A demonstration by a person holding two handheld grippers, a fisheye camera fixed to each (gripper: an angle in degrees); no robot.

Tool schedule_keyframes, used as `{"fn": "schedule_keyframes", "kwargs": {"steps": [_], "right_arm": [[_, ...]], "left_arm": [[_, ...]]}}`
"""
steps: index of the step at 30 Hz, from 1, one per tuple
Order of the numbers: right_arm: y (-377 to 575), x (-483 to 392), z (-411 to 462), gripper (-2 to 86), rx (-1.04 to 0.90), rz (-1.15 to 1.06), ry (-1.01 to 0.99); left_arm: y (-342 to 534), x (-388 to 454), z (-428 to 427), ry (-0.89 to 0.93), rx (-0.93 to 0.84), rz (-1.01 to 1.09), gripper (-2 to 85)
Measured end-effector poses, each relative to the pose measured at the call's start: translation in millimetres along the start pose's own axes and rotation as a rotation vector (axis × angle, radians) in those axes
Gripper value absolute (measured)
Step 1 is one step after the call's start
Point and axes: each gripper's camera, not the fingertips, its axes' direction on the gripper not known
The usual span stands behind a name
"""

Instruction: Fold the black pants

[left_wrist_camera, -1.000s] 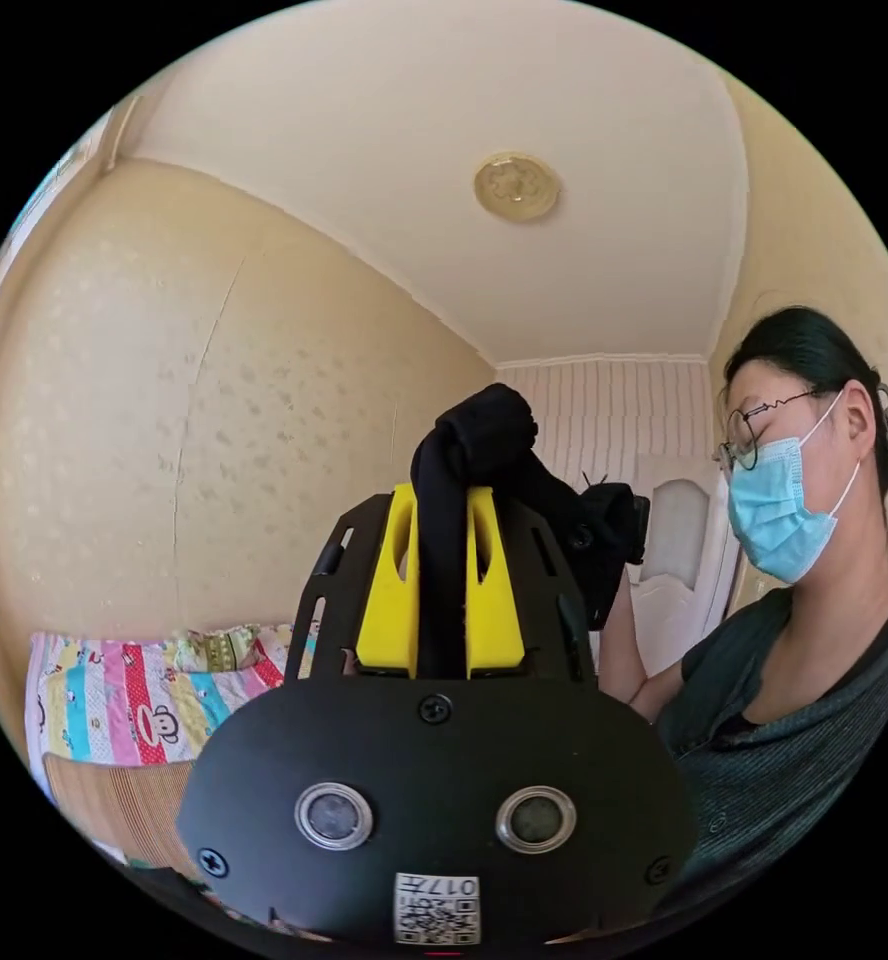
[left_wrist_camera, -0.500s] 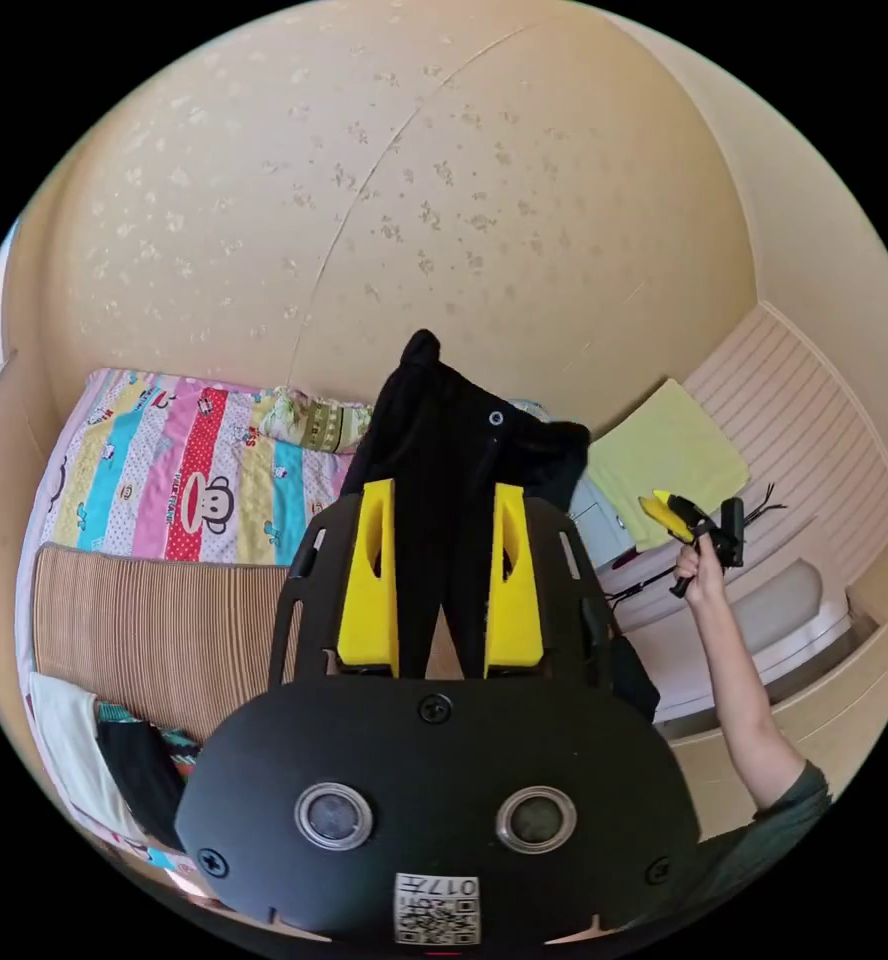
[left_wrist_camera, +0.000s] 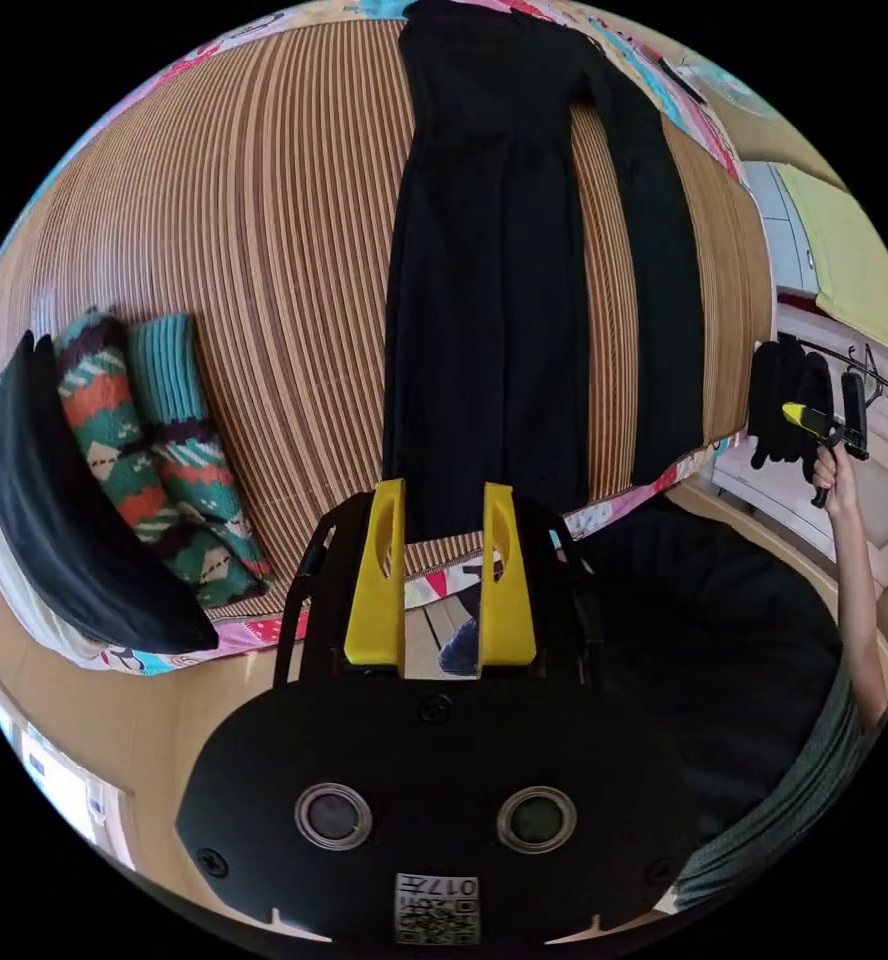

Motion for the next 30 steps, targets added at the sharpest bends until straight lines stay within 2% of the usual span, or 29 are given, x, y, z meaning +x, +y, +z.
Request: {"fn": "schedule_keyframes", "kwargs": {"steps": [4, 7, 9, 14, 18, 24, 30], "right_arm": [[48, 31, -28, 0.4, 0.040, 0.094, -0.105], [77, 51, -64, 0.3, 0.088, 0.147, -0.169], [95, 63, -88, 0.4, 0.128, 0.187, -0.211], [148, 93, -160, 0.4, 0.300, 0.289, -0.386], [175, 108, -195, 0.4, 0.329, 0.369, -0.369], [200, 120, -248, 0.4, 0.260, 0.423, -0.308], [218, 125, -299, 0.4, 0.217, 0.450, -0.321]], "left_arm": [[-33, -12, 12, -0.002, -0.060, -0.063, 10.6], [-56, -19, 24, 0.041, -0.151, -0.116, 6.1], [-66, -21, 20, 0.030, -0.139, -0.127, 1.0], [-76, -32, 3, 0.105, -0.109, -0.106, -0.8], [-71, -40, 8, 0.042, -0.167, -0.099, -0.9], [-80, -35, -24, 0.172, 0.029, -0.023, 0.3], [-140, -2, -71, 0.072, 0.178, 0.067, 9.3]]}}
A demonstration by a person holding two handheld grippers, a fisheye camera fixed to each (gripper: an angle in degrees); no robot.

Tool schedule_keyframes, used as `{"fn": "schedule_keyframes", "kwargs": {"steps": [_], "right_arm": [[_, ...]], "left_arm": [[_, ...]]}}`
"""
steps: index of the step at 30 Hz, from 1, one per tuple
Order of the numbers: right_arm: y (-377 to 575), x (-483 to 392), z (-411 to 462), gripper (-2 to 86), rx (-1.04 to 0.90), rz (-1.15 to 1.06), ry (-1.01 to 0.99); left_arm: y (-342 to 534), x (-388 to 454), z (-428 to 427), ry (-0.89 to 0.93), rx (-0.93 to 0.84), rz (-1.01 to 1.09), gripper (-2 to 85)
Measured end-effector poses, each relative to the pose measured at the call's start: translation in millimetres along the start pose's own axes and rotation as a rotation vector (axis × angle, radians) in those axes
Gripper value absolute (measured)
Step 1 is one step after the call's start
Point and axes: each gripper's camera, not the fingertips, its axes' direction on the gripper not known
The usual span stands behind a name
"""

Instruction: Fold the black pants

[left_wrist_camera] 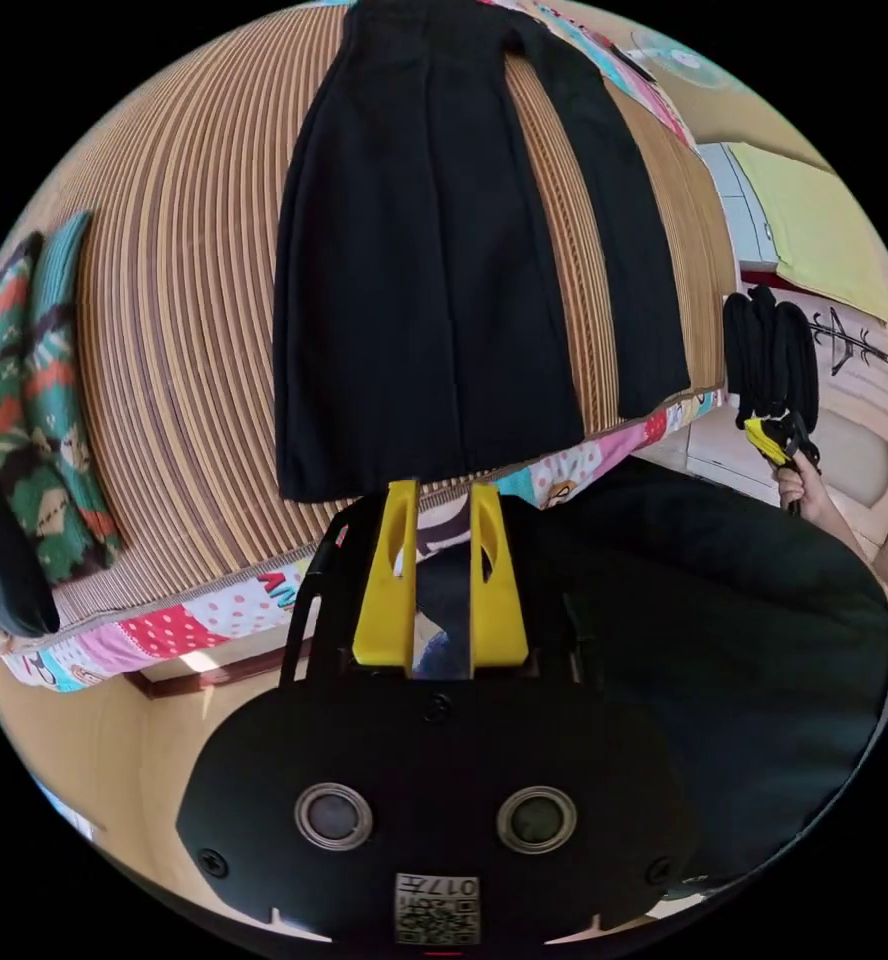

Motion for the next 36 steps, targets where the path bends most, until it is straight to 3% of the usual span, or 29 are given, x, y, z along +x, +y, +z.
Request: {"fn": "schedule_keyframes", "kwargs": {"steps": [7, 13, 22, 29, 32, 36], "right_arm": [[7, -19, -69, 0.4, -0.048, -0.048, -0.004], [5, -21, -119, 0.4, -0.110, -0.046, 0.042], [-35, -40, -132, 0.8, -0.314, -0.068, 0.325], [-77, -76, -112, 3.9, -0.348, -0.170, 0.605], [-92, -87, -102, 5.9, -0.334, -0.215, 0.664], [-108, -91, -88, 7.6, -0.326, -0.244, 0.736]], "left_arm": [[-65, 21, 25, -0.026, -0.052, -0.006, 9.2], [-84, 31, 56, -0.116, -0.109, -0.186, 4.9], [-88, 93, 92, -0.274, -0.279, 0.027, -0.9], [-65, 123, 128, -0.184, -0.391, -0.020, -1.0], [-54, 125, 135, -0.177, -0.402, -0.105, -1.0], [-17, 111, 147, -0.024, -0.376, -0.268, -1.0]]}}
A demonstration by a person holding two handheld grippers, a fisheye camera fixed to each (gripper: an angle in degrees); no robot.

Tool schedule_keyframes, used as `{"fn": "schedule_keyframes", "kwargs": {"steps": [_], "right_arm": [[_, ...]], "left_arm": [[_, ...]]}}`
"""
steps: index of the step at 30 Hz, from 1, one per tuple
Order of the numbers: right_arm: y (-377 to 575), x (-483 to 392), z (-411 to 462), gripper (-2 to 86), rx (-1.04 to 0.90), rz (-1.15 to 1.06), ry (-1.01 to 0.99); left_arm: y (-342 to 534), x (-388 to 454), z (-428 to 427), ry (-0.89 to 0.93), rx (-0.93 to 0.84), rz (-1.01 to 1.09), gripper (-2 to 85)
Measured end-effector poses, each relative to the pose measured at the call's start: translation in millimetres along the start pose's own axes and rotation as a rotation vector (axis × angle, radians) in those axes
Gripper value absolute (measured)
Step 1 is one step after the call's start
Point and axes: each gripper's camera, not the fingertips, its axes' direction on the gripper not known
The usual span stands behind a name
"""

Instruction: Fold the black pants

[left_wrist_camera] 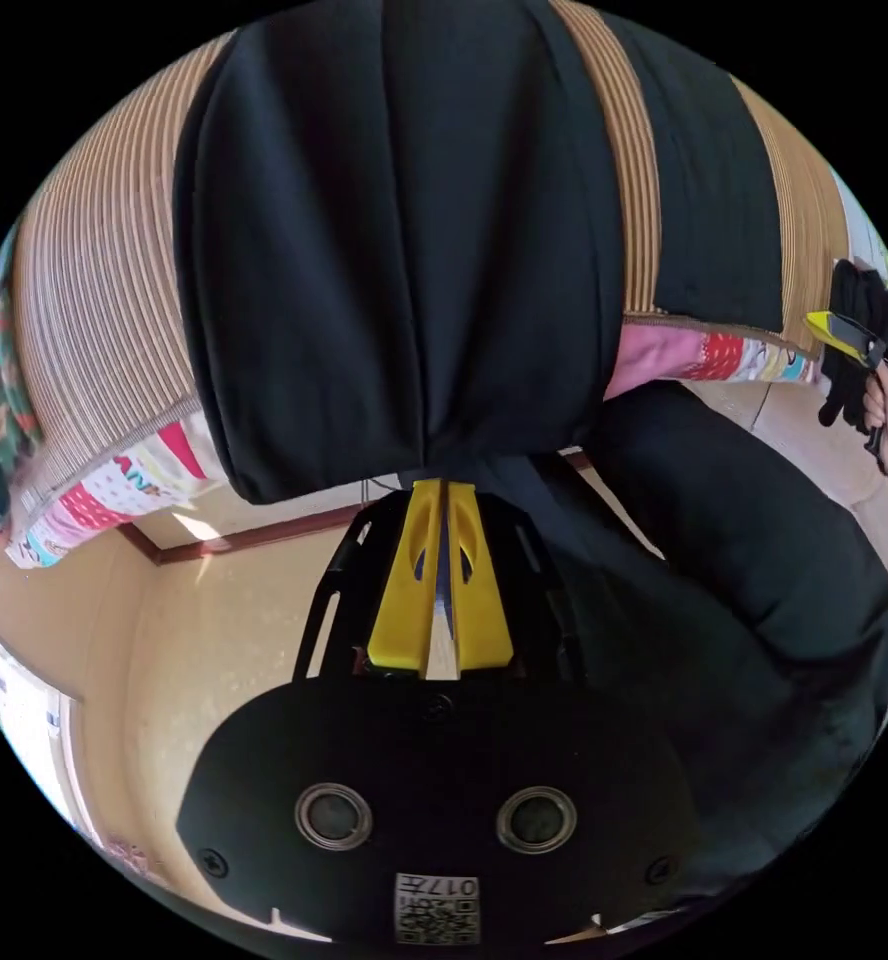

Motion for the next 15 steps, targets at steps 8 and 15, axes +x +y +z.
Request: {"fn": "schedule_keyframes", "kwargs": {"steps": [8, 15], "right_arm": [[-25, 14, 39, 8.2, -0.077, -0.012, 0.144], [12, 60, 46, 3.1, -0.002, -0.244, -0.204]], "left_arm": [[58, -34, 46, 0.208, -0.023, -0.173, -1.0], [75, -24, 46, 0.198, 0.046, -0.125, -1.0]]}}
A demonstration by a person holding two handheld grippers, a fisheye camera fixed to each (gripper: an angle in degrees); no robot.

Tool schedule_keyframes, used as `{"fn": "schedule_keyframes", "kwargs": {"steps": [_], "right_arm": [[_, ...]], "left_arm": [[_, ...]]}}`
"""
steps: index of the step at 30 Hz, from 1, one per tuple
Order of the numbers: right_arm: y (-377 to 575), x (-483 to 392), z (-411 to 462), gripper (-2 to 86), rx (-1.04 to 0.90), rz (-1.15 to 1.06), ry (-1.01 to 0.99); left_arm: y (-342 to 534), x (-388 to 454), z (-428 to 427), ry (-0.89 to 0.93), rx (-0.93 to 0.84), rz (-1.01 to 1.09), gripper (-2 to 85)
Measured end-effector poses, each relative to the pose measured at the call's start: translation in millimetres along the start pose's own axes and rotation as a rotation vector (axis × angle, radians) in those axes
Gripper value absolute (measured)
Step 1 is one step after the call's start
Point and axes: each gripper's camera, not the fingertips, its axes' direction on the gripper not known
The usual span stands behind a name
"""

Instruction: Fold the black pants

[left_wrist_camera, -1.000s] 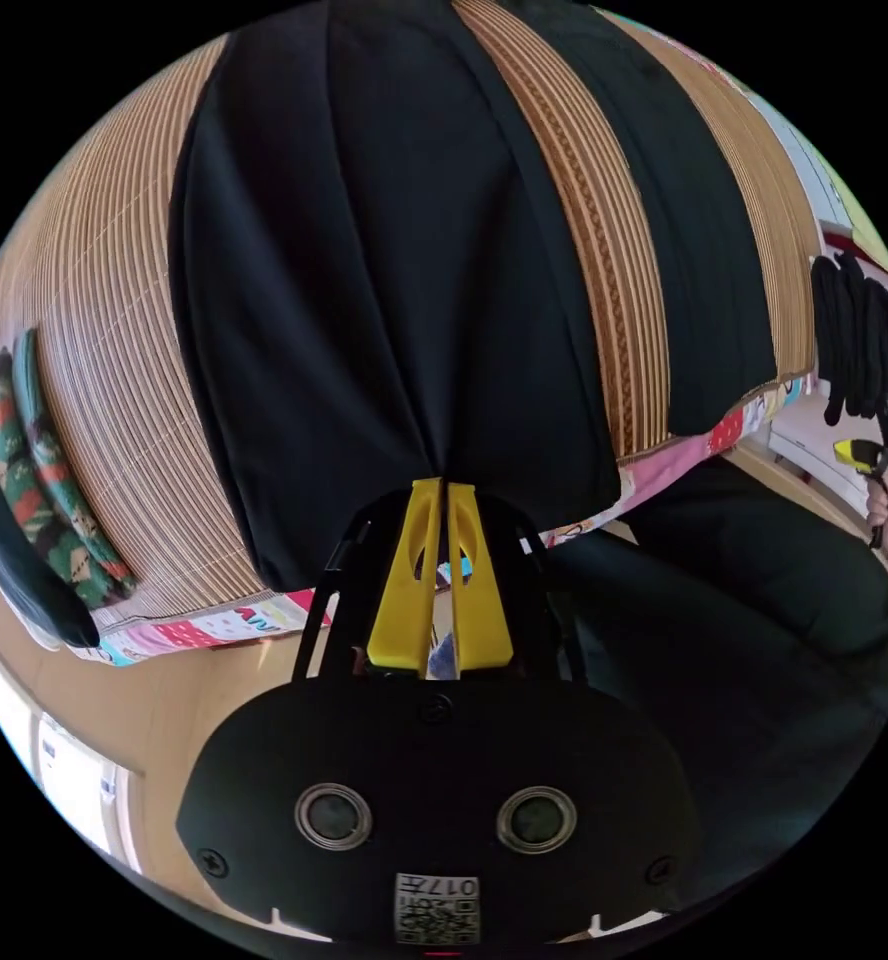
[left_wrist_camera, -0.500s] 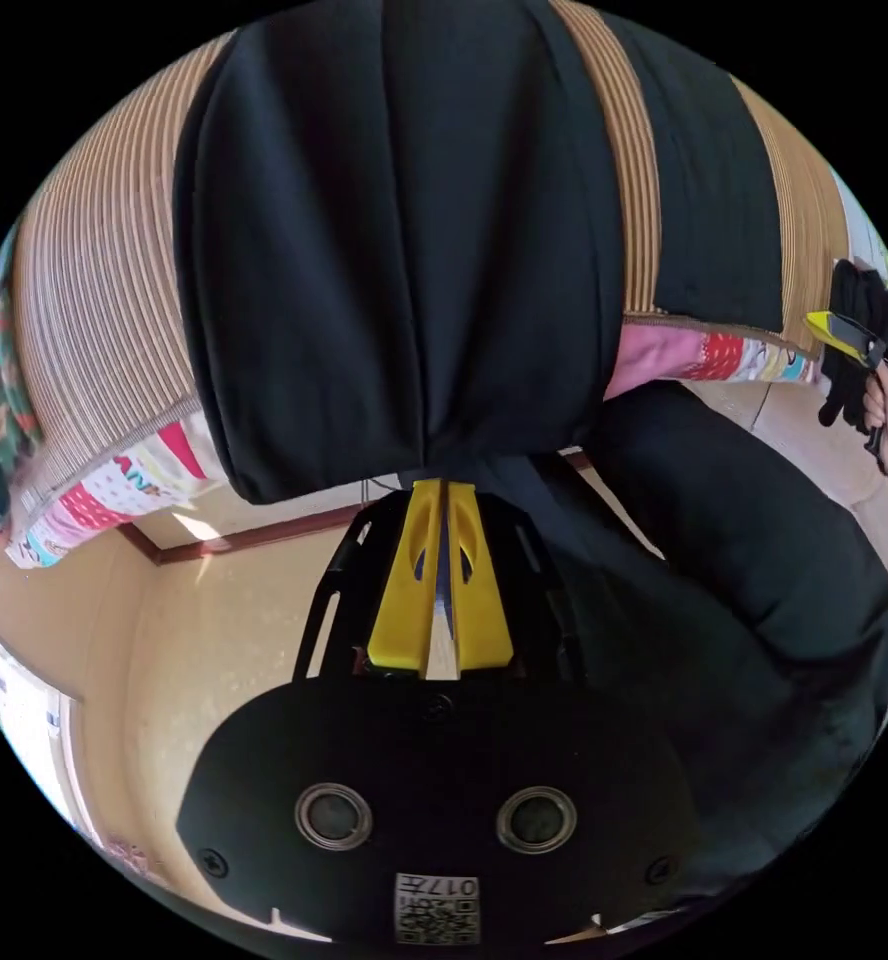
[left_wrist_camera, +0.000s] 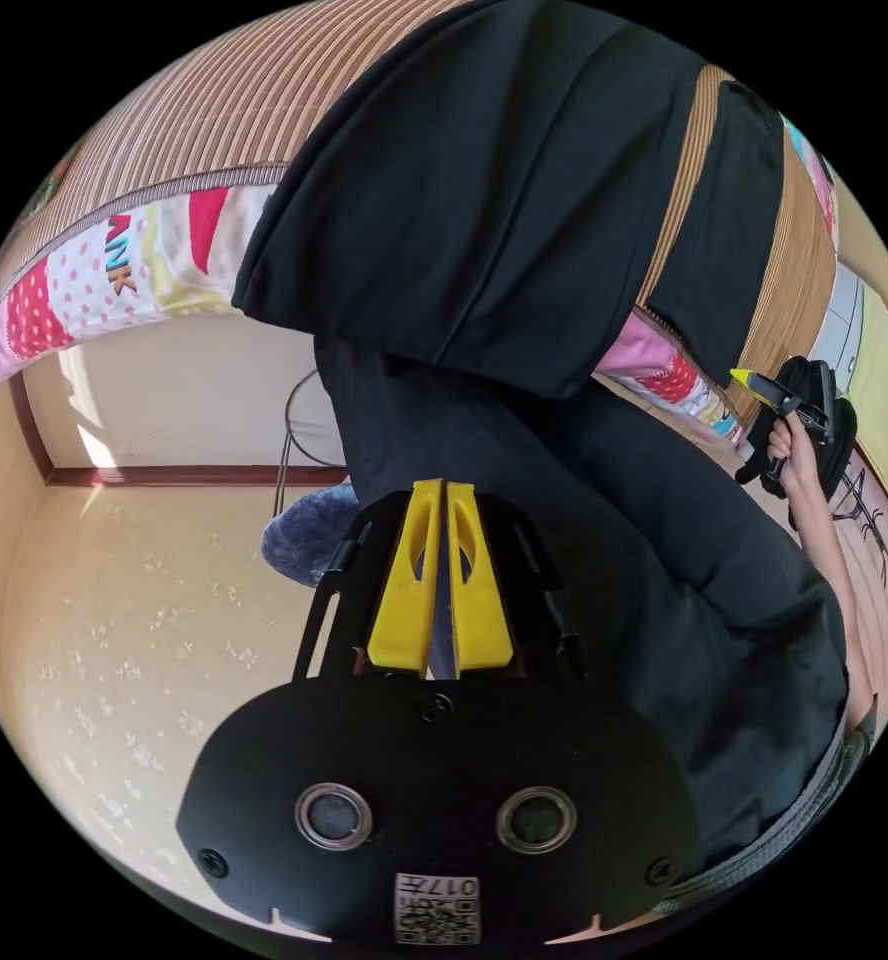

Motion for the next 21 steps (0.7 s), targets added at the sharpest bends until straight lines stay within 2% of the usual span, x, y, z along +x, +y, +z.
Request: {"fn": "schedule_keyframes", "kwargs": {"steps": [3, 7, 9, 12, 17, 21], "right_arm": [[35, 45, -6, 2.5, 0.079, 0.100, -0.057], [63, 81, -9, 2.1, 0.092, 0.208, 0.135], [67, 78, -11, 2.1, 0.111, 0.162, 0.121], [69, 49, -9, 2.1, 0.131, -0.014, 0.045], [57, -22, -3, 2.2, 0.173, -0.343, -0.226], [24, -59, 18, 2.3, 0.083, -0.512, -0.342]], "left_arm": [[-3, 16, -6, -0.022, 0.033, 0.064, -1.0], [-5, 45, -25, -0.043, 0.146, 0.176, -0.9], [-4, 74, -40, -0.031, 0.244, 0.285, -0.6], [0, 117, -58, 0.025, 0.328, 0.438, 0.8], [5, 190, -74, 0.114, 0.360, 0.638, 7.3], [4, 222, -80, 0.106, 0.341, 0.702, 10.9]]}}
